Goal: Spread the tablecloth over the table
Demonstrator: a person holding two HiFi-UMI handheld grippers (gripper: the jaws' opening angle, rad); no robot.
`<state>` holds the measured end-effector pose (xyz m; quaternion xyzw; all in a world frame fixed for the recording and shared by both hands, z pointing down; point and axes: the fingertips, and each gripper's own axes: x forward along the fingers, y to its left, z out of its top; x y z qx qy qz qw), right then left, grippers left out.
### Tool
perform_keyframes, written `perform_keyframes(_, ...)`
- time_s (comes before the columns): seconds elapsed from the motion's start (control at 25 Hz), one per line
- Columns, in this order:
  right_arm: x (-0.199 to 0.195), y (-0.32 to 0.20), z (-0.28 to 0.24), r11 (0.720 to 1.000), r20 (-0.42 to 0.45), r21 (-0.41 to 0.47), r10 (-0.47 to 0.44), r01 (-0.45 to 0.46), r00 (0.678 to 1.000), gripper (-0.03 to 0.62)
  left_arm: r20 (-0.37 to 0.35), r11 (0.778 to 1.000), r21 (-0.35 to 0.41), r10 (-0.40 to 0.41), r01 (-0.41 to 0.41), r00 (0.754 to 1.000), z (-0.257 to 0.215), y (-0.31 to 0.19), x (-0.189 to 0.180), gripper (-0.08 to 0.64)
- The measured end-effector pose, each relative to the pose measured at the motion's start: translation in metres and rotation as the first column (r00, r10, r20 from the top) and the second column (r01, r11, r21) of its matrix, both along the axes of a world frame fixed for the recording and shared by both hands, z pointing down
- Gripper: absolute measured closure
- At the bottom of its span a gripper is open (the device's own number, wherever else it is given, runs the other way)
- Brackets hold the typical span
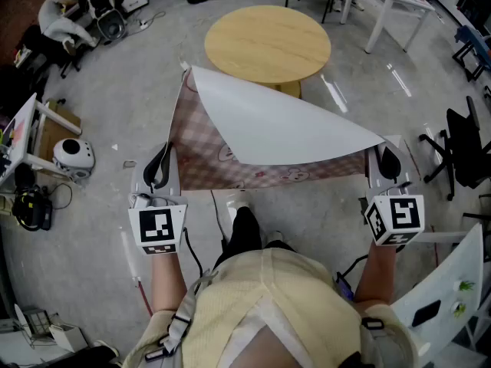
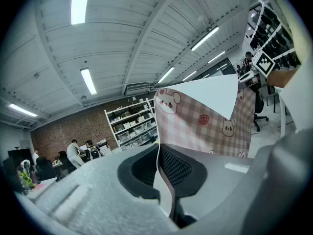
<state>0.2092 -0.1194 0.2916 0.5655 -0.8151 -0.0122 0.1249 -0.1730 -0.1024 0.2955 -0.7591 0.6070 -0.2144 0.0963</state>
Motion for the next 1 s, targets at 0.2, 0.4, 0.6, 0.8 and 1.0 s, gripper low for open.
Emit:
perform_keyframes(0.2,-0.002,-0.002,0.007,1.000,0.008,-0.018,0.004,-0.004,1.000,0.584,0.027,1.000,-0.006,-0.005,0.005,1.000,0.005,-0.002,0.000,0.554)
perform_keyframes(0.4,-0.006,-0.005,0.016,0.999,0.010,-0.034,0.013,-0.013,1.000,0.584,0.056,1.000,-0.018,-0.013,0.014,0.998,0.011,-0.005,-0.002,0.554)
perform_keyframes(0.6,-0.015,-0.005,0.025,0.999,0.009,-0.046,0.005,-0.005,1.000,0.584,0.065,0.999,-0.040,-0.021,0.024,0.998,0.019,-0.008,-0.004,0.554)
perform_keyframes(0.8,-0.019,-0.006,0.028,1.000,-0.011,-0.027,0.007,-0.007,1.000,0.584,0.091,0.999,-0.034,-0.027,0.030,0.996,0.022,-0.010,-0.002,0.554)
perform_keyframes(1.0,-0.022,-0.026,0.021,1.000,-0.024,-0.002,-0.001,0.001,1.000,0.584,0.144,0.999,-0.012,-0.040,0.043,0.989,0.011,-0.028,0.004,0.554)
